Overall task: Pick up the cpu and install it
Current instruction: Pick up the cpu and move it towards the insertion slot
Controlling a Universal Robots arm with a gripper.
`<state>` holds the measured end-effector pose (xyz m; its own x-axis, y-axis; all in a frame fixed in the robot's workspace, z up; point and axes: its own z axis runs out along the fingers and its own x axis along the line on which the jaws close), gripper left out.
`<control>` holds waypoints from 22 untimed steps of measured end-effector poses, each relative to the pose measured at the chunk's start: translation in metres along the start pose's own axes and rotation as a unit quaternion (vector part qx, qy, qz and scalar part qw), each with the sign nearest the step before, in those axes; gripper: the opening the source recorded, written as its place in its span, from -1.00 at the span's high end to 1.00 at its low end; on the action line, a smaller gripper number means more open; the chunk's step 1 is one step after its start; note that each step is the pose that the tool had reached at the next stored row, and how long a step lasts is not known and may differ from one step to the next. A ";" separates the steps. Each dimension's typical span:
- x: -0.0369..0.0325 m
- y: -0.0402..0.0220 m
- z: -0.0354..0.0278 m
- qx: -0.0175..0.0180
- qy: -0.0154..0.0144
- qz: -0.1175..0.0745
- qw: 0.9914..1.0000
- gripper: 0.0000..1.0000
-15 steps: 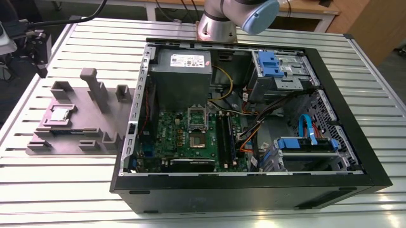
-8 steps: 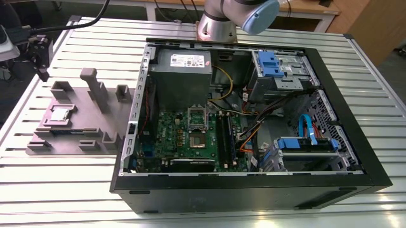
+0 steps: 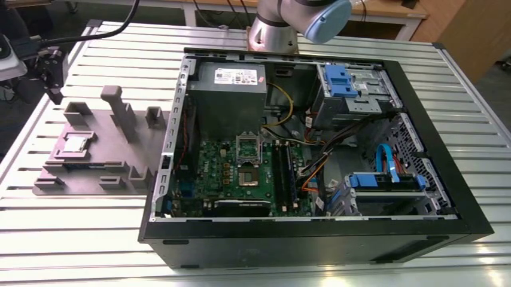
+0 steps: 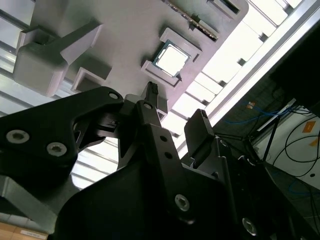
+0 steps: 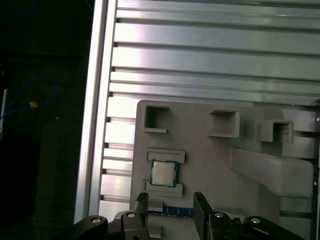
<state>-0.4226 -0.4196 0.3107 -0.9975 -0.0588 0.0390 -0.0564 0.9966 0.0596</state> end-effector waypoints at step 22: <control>-0.0001 -0.0049 0.0095 -0.001 0.000 0.000 1.000 0.03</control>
<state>-0.4226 -0.4239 0.3010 -0.9975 -0.0588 0.0390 -0.0563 0.9965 0.0613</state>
